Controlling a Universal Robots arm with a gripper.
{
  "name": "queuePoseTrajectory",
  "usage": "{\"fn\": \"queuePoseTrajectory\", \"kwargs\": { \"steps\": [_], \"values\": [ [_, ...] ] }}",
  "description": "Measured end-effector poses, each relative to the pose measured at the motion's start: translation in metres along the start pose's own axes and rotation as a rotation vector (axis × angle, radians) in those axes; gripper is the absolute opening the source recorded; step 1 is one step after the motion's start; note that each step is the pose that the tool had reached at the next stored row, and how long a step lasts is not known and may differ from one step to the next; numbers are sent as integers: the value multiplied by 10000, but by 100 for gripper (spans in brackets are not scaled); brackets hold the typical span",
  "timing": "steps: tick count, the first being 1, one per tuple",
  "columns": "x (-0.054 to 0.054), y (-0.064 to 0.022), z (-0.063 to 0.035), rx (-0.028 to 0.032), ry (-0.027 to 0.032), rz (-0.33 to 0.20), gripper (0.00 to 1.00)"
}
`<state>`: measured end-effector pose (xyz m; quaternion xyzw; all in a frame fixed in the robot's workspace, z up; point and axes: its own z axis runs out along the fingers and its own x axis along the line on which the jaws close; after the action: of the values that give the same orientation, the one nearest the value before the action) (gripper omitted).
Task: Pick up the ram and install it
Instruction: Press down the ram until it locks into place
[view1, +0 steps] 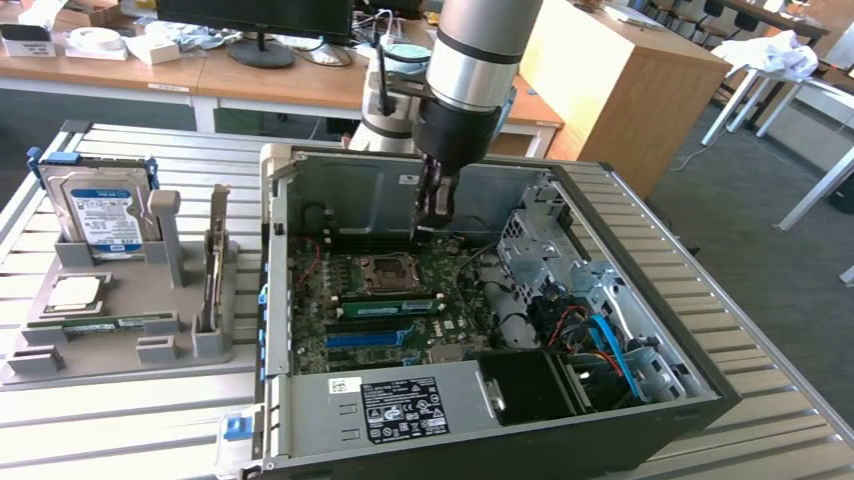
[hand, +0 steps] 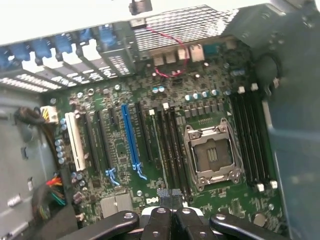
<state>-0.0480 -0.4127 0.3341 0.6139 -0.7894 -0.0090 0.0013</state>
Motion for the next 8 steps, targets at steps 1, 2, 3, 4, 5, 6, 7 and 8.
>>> {"fn": "queuePoseTrajectory", "kwargs": {
  "steps": [1, 2, 3, 4, 5, 6, 7, 8],
  "values": [
    [0, 0, 1, 1, -3, 180, 10],
    [0, 0, 2, 3, -5, 360, 10],
    [0, 0, 3, 5, -7, 539, 10],
    [0, 0, 3, 7, -10, 720, 10],
    [0, 0, 4, 8, -13, 899, 10],
    [0, 0, 5, 10, -14, 1077, 10],
    [0, 0, 5, 12, -16, 1264, 10],
    [0, 0, 6, 13, -18, 1432, 10]
  ]
}}
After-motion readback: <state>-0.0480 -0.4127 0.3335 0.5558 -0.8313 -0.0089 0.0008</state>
